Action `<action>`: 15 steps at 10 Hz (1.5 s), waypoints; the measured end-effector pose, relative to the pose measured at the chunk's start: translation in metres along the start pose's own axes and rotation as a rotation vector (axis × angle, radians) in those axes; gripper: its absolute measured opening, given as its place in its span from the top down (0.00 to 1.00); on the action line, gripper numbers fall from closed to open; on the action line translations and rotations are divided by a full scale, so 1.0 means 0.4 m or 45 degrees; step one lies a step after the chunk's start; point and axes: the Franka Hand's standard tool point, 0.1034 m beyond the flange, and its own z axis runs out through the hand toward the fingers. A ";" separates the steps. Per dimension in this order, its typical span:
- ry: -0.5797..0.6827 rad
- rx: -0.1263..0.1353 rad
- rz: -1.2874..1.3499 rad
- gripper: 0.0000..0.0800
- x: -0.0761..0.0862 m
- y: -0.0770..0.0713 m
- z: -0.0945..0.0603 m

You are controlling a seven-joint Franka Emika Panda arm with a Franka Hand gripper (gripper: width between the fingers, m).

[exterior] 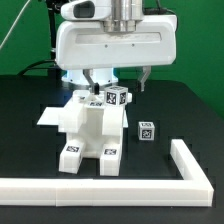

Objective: Assemble chair

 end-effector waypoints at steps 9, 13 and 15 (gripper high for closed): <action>-0.003 -0.019 -0.020 0.64 0.007 0.001 0.002; 0.001 -0.018 0.313 0.64 0.007 0.001 0.002; 0.029 -0.024 0.523 0.64 0.012 0.003 0.002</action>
Offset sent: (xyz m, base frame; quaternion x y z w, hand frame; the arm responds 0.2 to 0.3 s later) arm 0.0000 0.0000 0.0000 0.0000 0.0000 0.0650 0.9979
